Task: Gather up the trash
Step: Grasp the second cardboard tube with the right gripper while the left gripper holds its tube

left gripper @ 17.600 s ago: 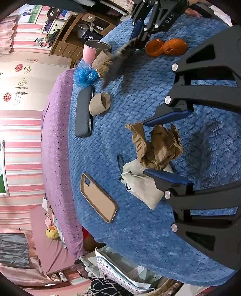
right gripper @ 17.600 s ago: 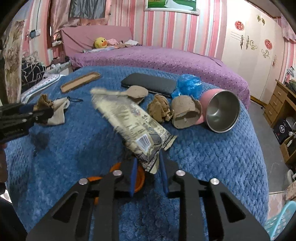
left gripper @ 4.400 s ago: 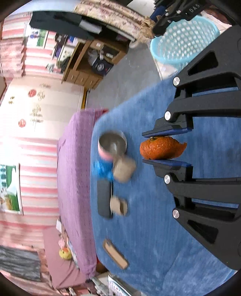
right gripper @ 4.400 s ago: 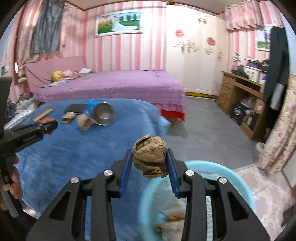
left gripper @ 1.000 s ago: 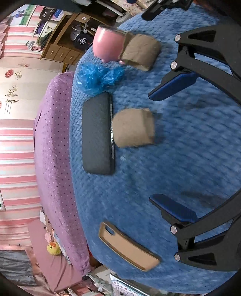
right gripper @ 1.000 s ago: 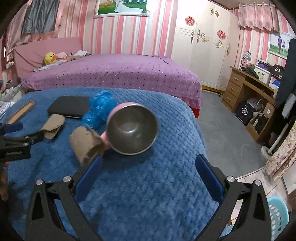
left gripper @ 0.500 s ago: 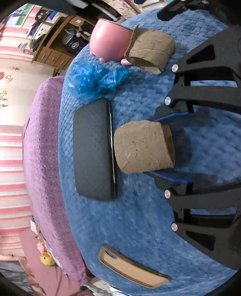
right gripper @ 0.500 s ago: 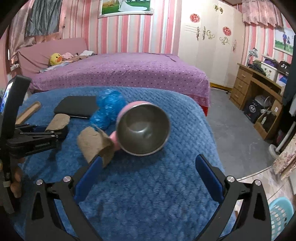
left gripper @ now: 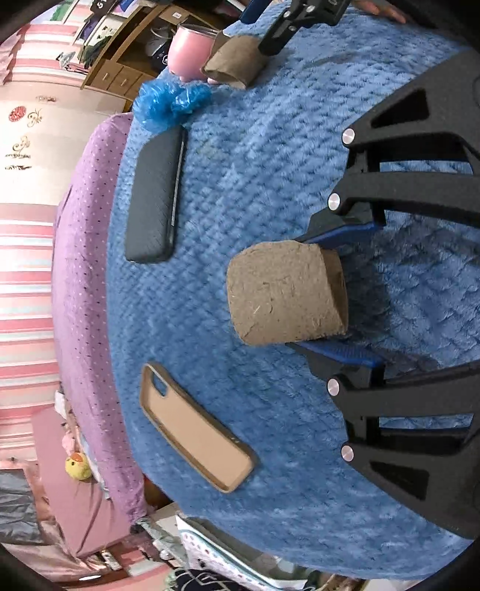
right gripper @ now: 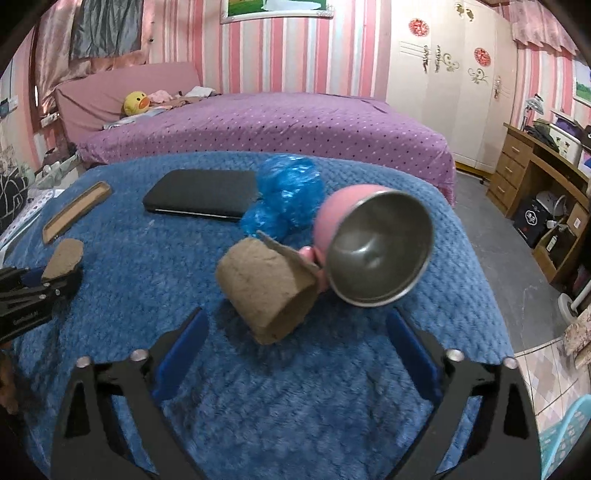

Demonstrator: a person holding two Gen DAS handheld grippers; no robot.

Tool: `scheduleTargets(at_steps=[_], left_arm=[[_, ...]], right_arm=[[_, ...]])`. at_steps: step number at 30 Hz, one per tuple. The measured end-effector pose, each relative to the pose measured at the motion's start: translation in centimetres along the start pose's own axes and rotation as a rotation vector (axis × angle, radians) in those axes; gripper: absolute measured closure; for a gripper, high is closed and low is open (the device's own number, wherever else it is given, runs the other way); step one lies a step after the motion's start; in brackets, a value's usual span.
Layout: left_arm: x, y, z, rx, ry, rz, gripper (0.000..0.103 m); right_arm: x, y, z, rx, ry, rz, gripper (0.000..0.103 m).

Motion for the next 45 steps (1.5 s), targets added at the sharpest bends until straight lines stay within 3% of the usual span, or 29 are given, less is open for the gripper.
scheduleTargets(at_steps=[6, 15, 18, 23, 25, 38, 45], left_arm=[[-0.1, -0.7, 0.4, -0.014, 0.003, -0.016, 0.059], [-0.3, -1.2, 0.6, 0.005, -0.025, -0.04, 0.058], [-0.5, -1.3, 0.7, 0.009, -0.036, -0.048, 0.058], [-1.5, -1.1, 0.9, 0.011, -0.043, -0.058, 0.058], [-1.9, -1.0, 1.0, 0.011, -0.046, -0.064, 0.058], [-5.7, 0.8, 1.4, -0.045, -0.05, -0.097, 0.058], [-9.9, 1.7, 0.5, -0.066, -0.051, -0.147, 0.058]], right_arm=[[1.3, -0.2, 0.7, 0.04, -0.067, 0.028, 0.033], [2.7, -1.3, 2.1, 0.03, -0.088, 0.024, 0.033], [2.6, -1.5, 2.5, 0.01, -0.09, 0.019, 0.052], [1.6, -1.5, 3.0, -0.01, -0.108, -0.011, 0.065], [0.9, -1.4, 3.4, -0.03, -0.115, -0.025, 0.074], [-4.9, 0.4, 3.2, -0.07, -0.109, -0.101, 0.078], [-9.4, 2.2, 1.7, -0.104, -0.093, -0.114, 0.078]])
Point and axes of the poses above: each gripper's, at about its wrist camera, not at the fingertips, and x roughly the way its jaws point, z to its left, y to its underside, the point moved 10 cm from there along x, roughly the way its jaws point, and after that the axes turned 11 degrees about -y, right-handed, at the moved point
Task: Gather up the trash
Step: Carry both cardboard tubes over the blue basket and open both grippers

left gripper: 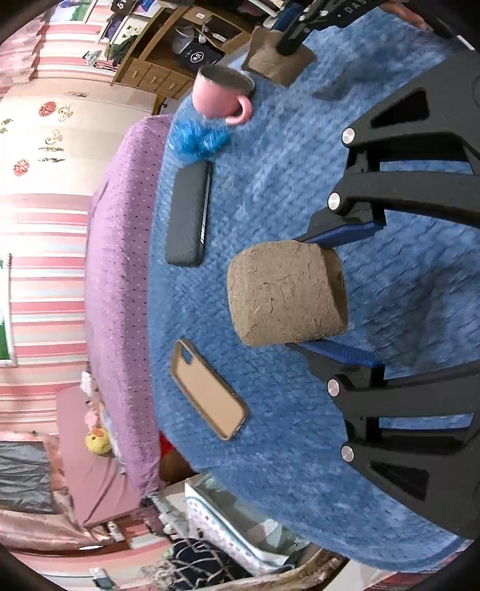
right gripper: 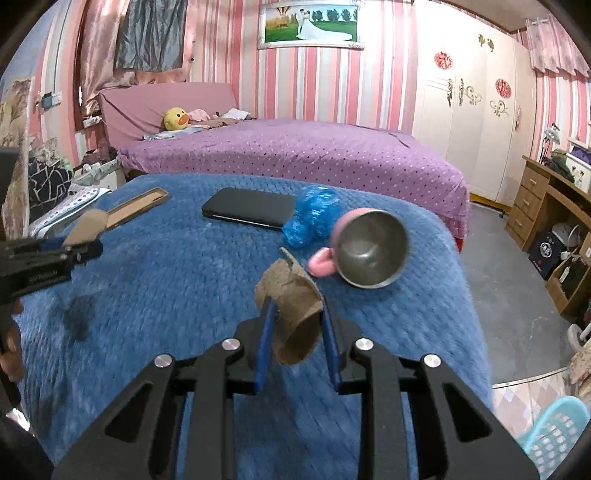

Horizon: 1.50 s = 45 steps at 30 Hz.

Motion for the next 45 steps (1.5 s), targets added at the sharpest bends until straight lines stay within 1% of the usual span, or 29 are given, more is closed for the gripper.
scheduleTargets(at_steps=[2, 3, 6, 8, 13, 14, 16, 17, 18, 20, 22, 25, 28, 33, 38, 40, 41, 42, 43, 44, 45], left_arm=[[-1.9, -0.2, -0.6, 0.013, -0.016, -0.033, 0.058], [-2.5, -0.3, -1.0, 0.011, -0.014, -0.036, 0.058], [-4.8, 0.0, -2.8, -0.006, 0.03, -0.03, 0.058], [-6.2, 0.4, -4.6, -0.005, 0.055, -0.037, 0.058], [-9.3, 2.0, -11.4, 0.039, 0.119, -0.047, 0.058], [-10.3, 2.4, -13.6, 0.055, 0.143, -0.049, 0.058], [-11.6, 3.0, -16.3, 0.076, 0.176, -0.055, 0.058], [-12.6, 3.4, -18.6, 0.095, 0.202, -0.062, 0.058], [-13.3, 3.6, -19.8, 0.107, 0.218, -0.066, 0.058], [-14.8, 4.3, -23.1, 0.135, 0.266, -0.073, 0.058], [-16.4, 5.3, -26.8, 0.159, 0.329, -0.069, 0.058], [-17.9, 7.2, -31.2, 0.196, 0.396, -0.037, 0.058], [-19.2, 8.9, -35.1, 0.237, 0.431, -0.025, 0.058], [-20.4, 11.0, -39.9, 0.294, 0.44, -0.041, 0.058], [-20.8, 12.1, -42.4, 0.334, 0.43, -0.058, 0.057], [-20.9, 12.2, -43.1, 0.351, 0.421, -0.075, 0.055], [-21.1, 12.2, -43.3, 0.356, 0.418, -0.082, 0.05], [-21.3, 12.2, -43.3, 0.361, 0.422, -0.085, 0.039], [-21.5, 12.2, -43.2, 0.362, 0.426, -0.088, 0.033], [-21.7, 12.1, -43.2, 0.359, 0.426, -0.093, 0.023], [-21.9, 11.9, -43.0, 0.36, 0.426, -0.104, 0.02]], right_arm=[[-2.3, 0.2, -0.9, 0.014, 0.007, -0.012, 0.078], [-3.6, 0.3, -1.6, 0.031, 0.009, -0.022, 0.078], [-7.0, 1.0, -3.9, 0.059, 0.021, -0.031, 0.078], [-9.5, 2.4, -6.1, 0.069, 0.054, -0.026, 0.077], [-15.3, 5.3, -11.4, 0.105, 0.146, -0.027, 0.077], [-16.4, 5.9, -12.5, 0.116, 0.162, -0.028, 0.077], [-19.0, 7.5, -15.3, 0.148, 0.208, -0.031, 0.077], [-20.1, 8.2, -16.5, 0.162, 0.228, -0.033, 0.077], [-21.7, 9.3, -18.2, 0.182, 0.259, -0.032, 0.077], [-23.7, 10.9, -20.6, 0.208, 0.302, -0.027, 0.077], [-25.1, 12.3, -22.5, 0.226, 0.335, -0.022, 0.077], [-27.1, 14.1, -25.2, 0.249, 0.382, -0.021, 0.077], [-28.7, 16.0, -27.6, 0.295, 0.414, -0.024, 0.077], [-29.3, 17.6, -29.2, 0.33, 0.436, -0.025, 0.077], [-29.3, 18.1, -29.7, 0.359, 0.438, -0.052, 0.077], [-29.0, 18.2, -29.7, 0.357, 0.437, -0.051, 0.078], [-28.8, 18.2, -29.7, 0.357, 0.436, -0.051, 0.078], [-28.6, 18.2, -29.7, 0.358, 0.435, -0.052, 0.078], [-28.5, 18.3, -29.6, 0.36, 0.433, -0.054, 0.078], [-28.4, 18.4, -29.6, 0.362, 0.432, -0.055, 0.078], [-28.2, 18.5, -29.5, 0.361, 0.431, -0.054, 0.077]])
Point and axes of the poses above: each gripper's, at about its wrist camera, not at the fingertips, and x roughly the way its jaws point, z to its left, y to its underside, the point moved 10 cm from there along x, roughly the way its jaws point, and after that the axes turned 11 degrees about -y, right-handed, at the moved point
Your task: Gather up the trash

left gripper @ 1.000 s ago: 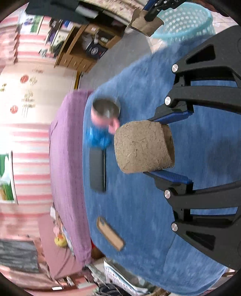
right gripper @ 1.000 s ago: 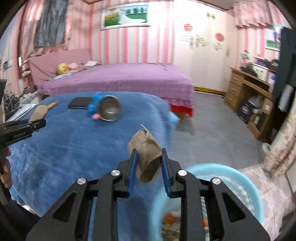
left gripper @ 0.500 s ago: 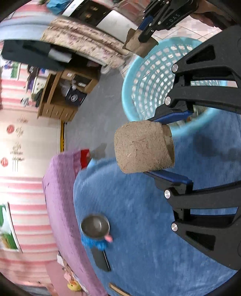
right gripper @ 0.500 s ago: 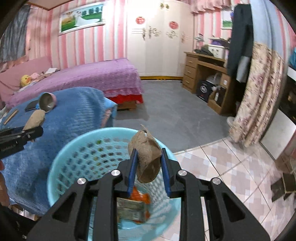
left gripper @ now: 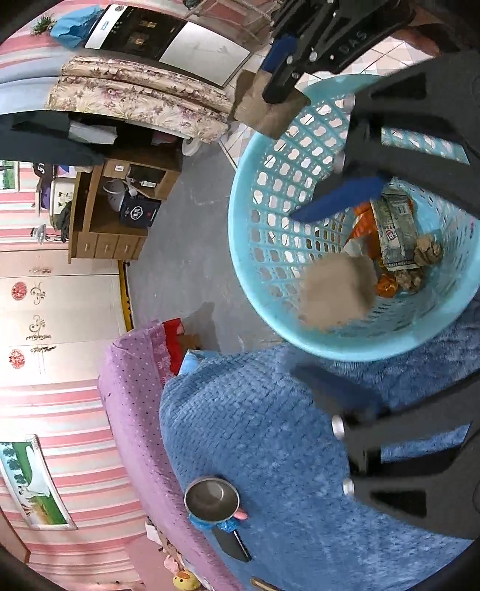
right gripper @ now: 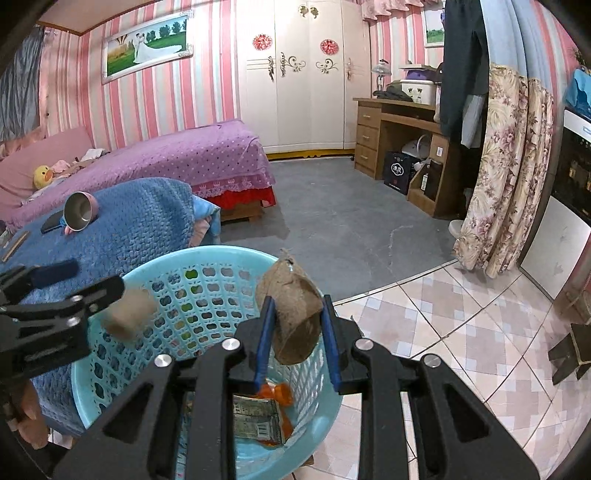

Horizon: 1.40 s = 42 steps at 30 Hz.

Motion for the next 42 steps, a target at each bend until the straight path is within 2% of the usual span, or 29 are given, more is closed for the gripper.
scheduleTargets(at_steps=[5, 14, 17, 18, 19, 21, 25, 33, 42], left_arm=[[-1.1, -0.5, 2.9, -0.01, -0.037, -0.025, 0.011], [-0.7, -0.3, 8.4, -0.081, -0.087, -0.003, 0.009], [-0.4, -0.2, 9.6, -0.105, -0.09, 0.006, 0.009], [-0.4, -0.1, 9.8, -0.107, -0.092, 0.005, 0.009], [-0.4, -0.1, 10.0, -0.109, -0.094, 0.004, 0.009], [-0.7, 0.0, 10.6, -0.114, -0.094, 0.002, 0.009], [-1.7, 0.0, 12.0, -0.129, -0.089, -0.01, 0.007], [-5.8, 0.5, 18.0, -0.167, -0.1, -0.047, 0.006], [-10.0, 3.6, 27.1, -0.203, -0.175, -0.075, 0.006]], right_arm=[[0.2, 0.1, 0.1, -0.002, 0.002, -0.001, 0.077], [1.5, 0.2, 1.9, -0.004, -0.001, -0.006, 0.076], [1.5, -0.1, 2.4, -0.02, 0.028, -0.014, 0.064], [1.5, -0.1, 2.6, -0.017, 0.024, -0.014, 0.044], [1.4, -0.2, 2.8, -0.015, 0.024, -0.015, 0.031], [1.1, -0.4, 3.3, -0.023, 0.022, -0.021, 0.028], [-0.1, -1.1, 4.4, -0.032, 0.034, -0.041, 0.007], [-3.7, -3.0, 8.8, 0.019, 0.011, -0.099, 0.005], [-5.7, -1.7, 19.0, 0.018, -0.09, -0.127, 0.005]])
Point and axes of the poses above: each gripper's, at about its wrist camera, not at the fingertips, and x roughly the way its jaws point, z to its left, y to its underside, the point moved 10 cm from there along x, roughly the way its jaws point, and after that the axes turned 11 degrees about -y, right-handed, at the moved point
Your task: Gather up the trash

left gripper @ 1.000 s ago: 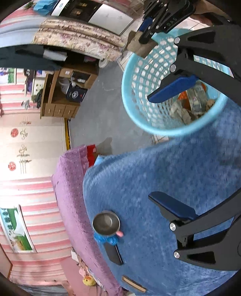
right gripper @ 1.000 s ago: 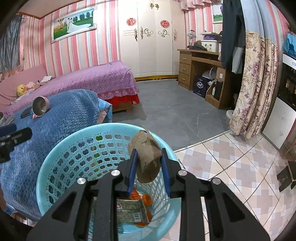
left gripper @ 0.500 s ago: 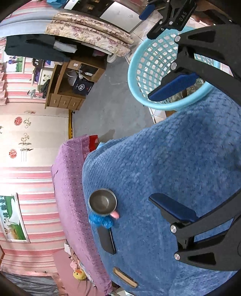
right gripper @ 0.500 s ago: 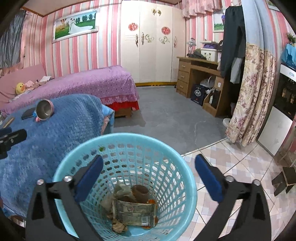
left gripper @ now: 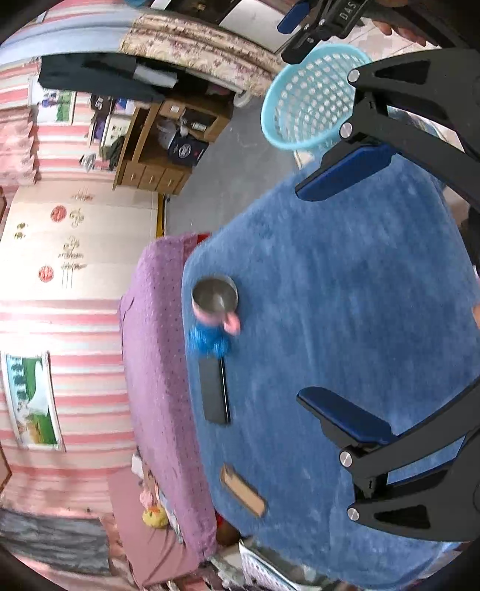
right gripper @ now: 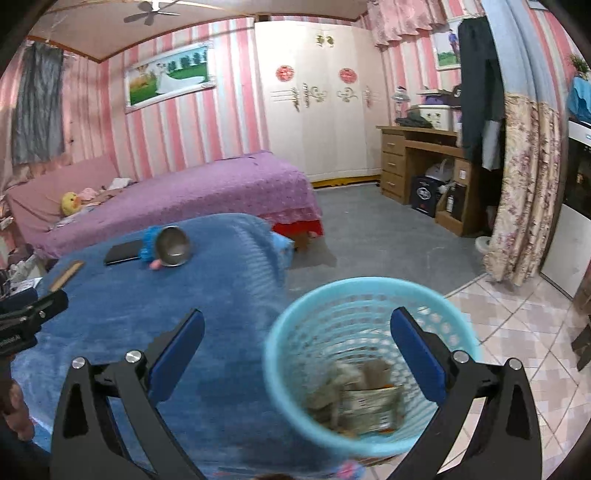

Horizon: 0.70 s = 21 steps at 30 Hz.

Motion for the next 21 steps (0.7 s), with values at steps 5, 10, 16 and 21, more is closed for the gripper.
scheduleTargets(at_steps=[5, 10, 16, 21], left_arm=[[-0.7, 1.9, 4.0, 0.014, -0.055, -0.033, 0.006], [-0.9, 3.0, 5.0, 0.027, -0.06, -0.065, 0.006], [-1.0, 3.7, 5.2, 0.038, -0.043, -0.102, 0.005], [-0.6, 3.8, 6.1, 0.008, -0.032, -0.099, 0.005]], right_arm=[[-0.4, 1.4, 5.1, -0.016, -0.038, -0.02, 0.005], [-0.3, 3.1, 8.4, -0.097, -0.034, -0.021, 0.005], [-0.5, 3.6, 9.4, -0.131, -0.007, -0.03, 0.005], [-0.3, 4.0, 10.4, -0.166, 0.001, -0.021, 0.005]])
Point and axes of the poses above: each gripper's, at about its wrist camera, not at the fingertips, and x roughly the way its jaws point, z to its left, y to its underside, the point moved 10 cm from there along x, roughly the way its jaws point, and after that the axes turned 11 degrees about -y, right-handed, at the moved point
